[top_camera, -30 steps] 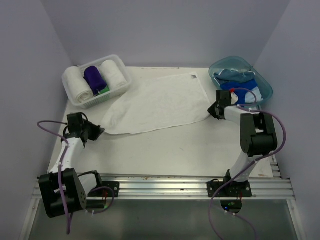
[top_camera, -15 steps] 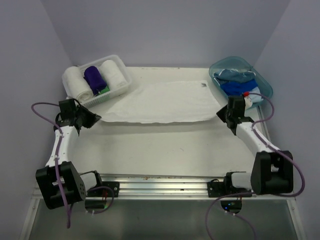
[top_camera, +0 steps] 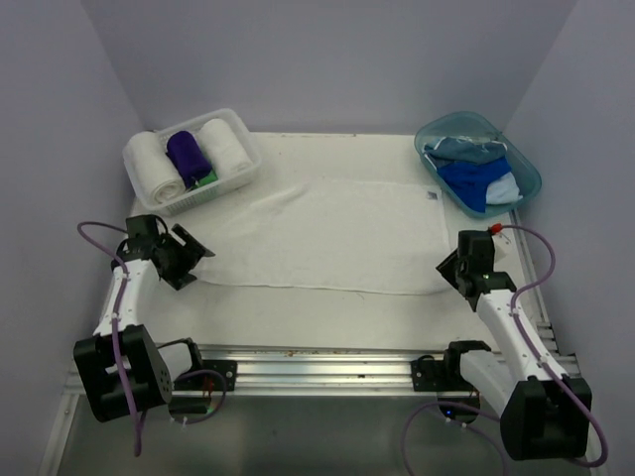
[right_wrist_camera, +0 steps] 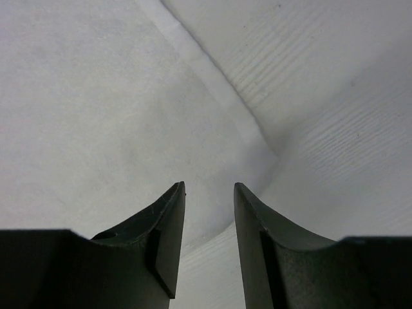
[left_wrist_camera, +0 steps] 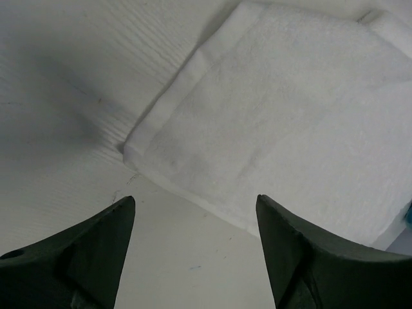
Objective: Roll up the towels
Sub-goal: Flatten the towel
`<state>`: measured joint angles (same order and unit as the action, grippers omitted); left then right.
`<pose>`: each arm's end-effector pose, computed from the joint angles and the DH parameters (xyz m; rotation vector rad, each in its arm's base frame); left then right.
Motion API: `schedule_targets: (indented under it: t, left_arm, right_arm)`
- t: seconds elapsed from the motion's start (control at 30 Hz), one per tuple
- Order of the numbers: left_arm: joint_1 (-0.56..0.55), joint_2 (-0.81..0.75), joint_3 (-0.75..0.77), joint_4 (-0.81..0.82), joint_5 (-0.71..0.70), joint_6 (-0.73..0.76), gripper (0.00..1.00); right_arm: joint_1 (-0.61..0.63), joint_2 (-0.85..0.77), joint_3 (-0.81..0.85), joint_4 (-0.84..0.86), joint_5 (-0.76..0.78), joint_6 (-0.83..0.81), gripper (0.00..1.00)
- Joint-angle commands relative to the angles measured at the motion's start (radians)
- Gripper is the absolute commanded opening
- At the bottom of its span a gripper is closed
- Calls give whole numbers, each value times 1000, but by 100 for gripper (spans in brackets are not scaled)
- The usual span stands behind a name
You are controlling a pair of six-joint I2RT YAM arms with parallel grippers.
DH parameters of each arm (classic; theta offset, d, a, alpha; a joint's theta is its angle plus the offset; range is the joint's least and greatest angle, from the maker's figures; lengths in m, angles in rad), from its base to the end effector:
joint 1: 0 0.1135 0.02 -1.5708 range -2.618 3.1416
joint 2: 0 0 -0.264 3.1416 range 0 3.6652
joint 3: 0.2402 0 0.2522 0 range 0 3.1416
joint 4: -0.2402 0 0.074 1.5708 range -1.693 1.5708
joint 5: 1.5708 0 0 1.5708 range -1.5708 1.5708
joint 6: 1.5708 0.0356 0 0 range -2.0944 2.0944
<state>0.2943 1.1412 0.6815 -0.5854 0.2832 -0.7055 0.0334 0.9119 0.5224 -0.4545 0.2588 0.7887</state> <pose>0.2043 0.0515 0.2050 -1.1759 2.3641 -0.5131 0.1800 -0.0031 0.2037 0.9857 2.1657 0.0776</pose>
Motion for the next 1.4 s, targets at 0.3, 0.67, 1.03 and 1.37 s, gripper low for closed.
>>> schedule_targets:
  t: [0.3, 0.67, 1.03, 1.37]
  left_arm:
    - [16, 9, -72, 25, -153, -83, 64]
    - [-7, 176, -108, 140, -128, -63, 67]
    - [-84, 304, -88, 220, -133, -104, 23]
    - [-81, 175, 44, 107, -174, -71, 0]
  right_arm:
    - [-3, 68, 51, 0, -24, -55, 45]
    - [-1, 107, 48, 27, -64, -42, 46]
    - [-1, 133, 38, -4, -75, -40, 53]
    - [-9, 116, 48, -81, -9, -68, 70]
